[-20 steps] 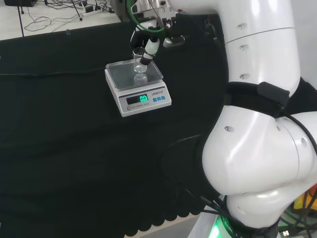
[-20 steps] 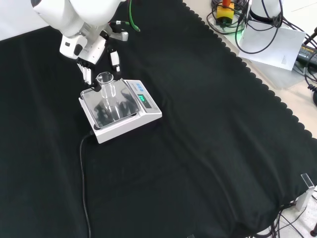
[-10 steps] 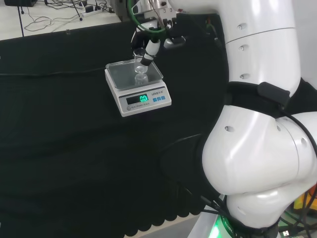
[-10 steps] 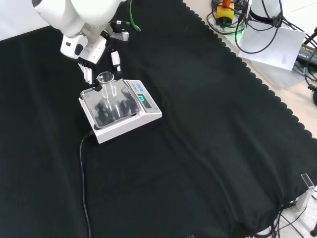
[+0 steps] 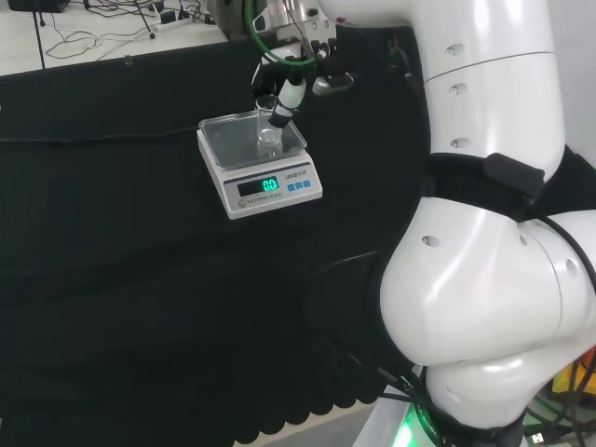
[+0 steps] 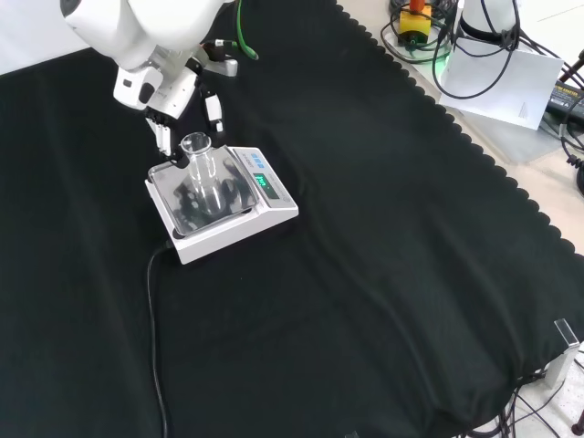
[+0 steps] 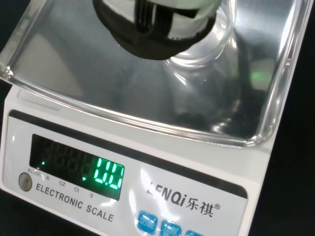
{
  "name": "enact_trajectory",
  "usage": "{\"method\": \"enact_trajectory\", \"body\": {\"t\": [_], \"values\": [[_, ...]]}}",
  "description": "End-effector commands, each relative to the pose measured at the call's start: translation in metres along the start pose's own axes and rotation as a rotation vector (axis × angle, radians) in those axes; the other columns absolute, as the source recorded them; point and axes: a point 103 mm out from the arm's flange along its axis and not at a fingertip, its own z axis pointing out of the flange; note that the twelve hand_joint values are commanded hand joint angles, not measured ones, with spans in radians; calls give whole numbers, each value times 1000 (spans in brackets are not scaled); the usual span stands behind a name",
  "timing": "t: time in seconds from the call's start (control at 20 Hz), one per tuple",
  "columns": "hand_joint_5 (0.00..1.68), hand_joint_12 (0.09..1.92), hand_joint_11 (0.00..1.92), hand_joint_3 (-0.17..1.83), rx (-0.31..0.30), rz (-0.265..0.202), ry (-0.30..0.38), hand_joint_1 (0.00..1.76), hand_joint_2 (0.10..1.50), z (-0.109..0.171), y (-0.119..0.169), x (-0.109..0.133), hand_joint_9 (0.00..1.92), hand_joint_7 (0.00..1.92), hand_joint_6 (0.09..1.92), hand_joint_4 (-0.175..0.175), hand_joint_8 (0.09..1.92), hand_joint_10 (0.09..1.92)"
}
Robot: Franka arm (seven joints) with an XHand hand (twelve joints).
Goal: Put the beaker on the electronic balance.
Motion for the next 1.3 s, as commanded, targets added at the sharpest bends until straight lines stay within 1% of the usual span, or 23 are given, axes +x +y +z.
{"method": "enact_trajectory", "body": {"t": [0.05,0.25,0.45,0.6,0.75,0.85,0.95,1.3], "values": [[905,869,1137,-1,14,7,2,1249,1146,2,3,2,1136,933,1117,-175,1124,904],[905,870,1136,-1,12,5,2,1249,1146,3,2,1,1135,932,1117,-175,1125,905],[904,872,1136,-1,14,13,1,1249,1147,2,0,-1,1133,932,1118,-175,1125,906],[885,879,1131,2,21,15,-9,1244,1155,1,3,3,1124,913,1144,-175,1153,912],[878,883,1134,3,15,11,6,1242,1157,2,2,2,1119,906,1152,-175,1162,914],[913,868,1153,-2,22,14,-1,1183,1148,1,4,4,1123,941,1109,-175,1027,895],[938,843,1176,-7,29,14,-5,1161,1139,2,4,4,1134,967,1075,-175,936,866],[986,796,1248,-18,42,21,-11,1160,1120,3,6,3,1166,984,998,-175,864,788]]}}
